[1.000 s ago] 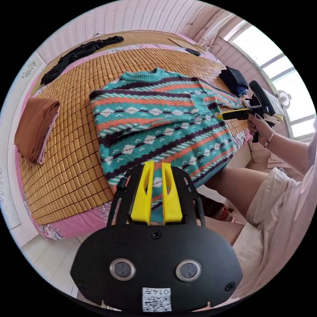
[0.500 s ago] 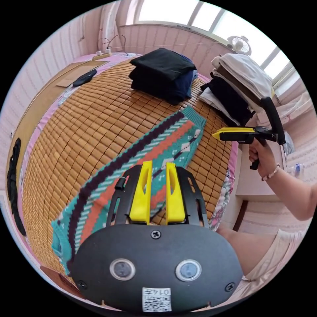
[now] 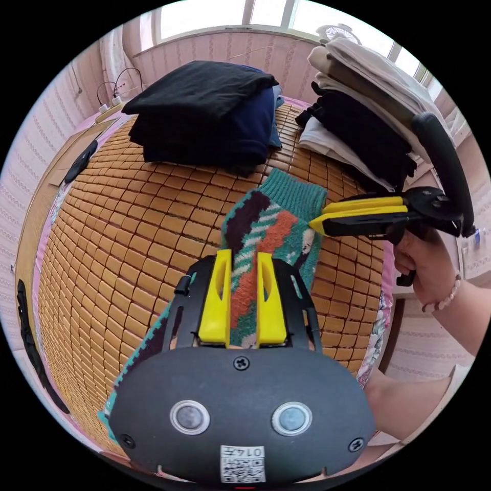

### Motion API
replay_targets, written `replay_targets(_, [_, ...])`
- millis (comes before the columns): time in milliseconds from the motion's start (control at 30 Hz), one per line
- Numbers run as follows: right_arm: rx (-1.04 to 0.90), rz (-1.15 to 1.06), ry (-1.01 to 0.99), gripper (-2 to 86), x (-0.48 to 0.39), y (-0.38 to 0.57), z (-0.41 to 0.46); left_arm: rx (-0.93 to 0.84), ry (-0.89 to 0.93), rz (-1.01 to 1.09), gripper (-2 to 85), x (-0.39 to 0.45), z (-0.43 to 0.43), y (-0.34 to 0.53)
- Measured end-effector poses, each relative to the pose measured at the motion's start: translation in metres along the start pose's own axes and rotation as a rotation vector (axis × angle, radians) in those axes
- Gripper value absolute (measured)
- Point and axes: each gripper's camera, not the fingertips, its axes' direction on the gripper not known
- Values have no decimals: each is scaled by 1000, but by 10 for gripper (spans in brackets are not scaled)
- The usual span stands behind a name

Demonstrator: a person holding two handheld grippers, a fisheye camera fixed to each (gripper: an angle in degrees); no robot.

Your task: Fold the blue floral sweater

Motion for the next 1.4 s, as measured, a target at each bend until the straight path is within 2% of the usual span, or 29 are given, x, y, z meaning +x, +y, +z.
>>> replay_targets(100, [30,-28,-171,25,-2,-5,-24,-36,29,-64,51,-13,-16,5])
replay_targets(267, [127,-236,-393,17,-57,13,-107,127,107,-240,50,-38,-110,74])
replay_targets(367, [105,-373,-584,17,-121,32,-144,210,71,-294,52,-46,-191,156])
replay_targets(433, [19,-519,-712,20,-200,54,-156,223,3,-385,59,-56,-253,239])
replay_targets(500, [-31,-650,-751,25,-266,81,-156,225,-61,-480,66,-64,-292,309])
replay_targets(567, [-116,-754,-669,34,-326,111,-140,164,-143,-590,66,-75,-319,379])
replay_targets(633, [-325,-819,-459,38,-382,144,-102,63,-235,-701,64,-86,-350,466])
replay_targets(700, [-404,-850,-393,38,-405,165,-91,-7,-274,-751,63,-89,-367,521])
replay_targets(833, [-561,-826,-349,50,-430,196,-100,-70,-206,-848,59,-85,-397,618])
replay_targets(933, [-559,-810,-222,35,-438,206,-124,-74,-148,-913,60,-82,-405,658])
replay_targets(1133, [-479,-851,-160,32,-459,194,-163,-108,43,-1045,51,-94,-376,689])
replay_targets(1200, [-490,-847,-186,73,-463,185,-164,-85,18,-1071,57,-95,-376,688])
replay_targets(1333, [-569,-796,-427,109,-471,163,-160,-134,-50,-1003,78,-96,-378,665])
replay_targets(1400, [-573,-821,-404,107,-477,157,-156,-161,-115,-934,79,-96,-380,652])
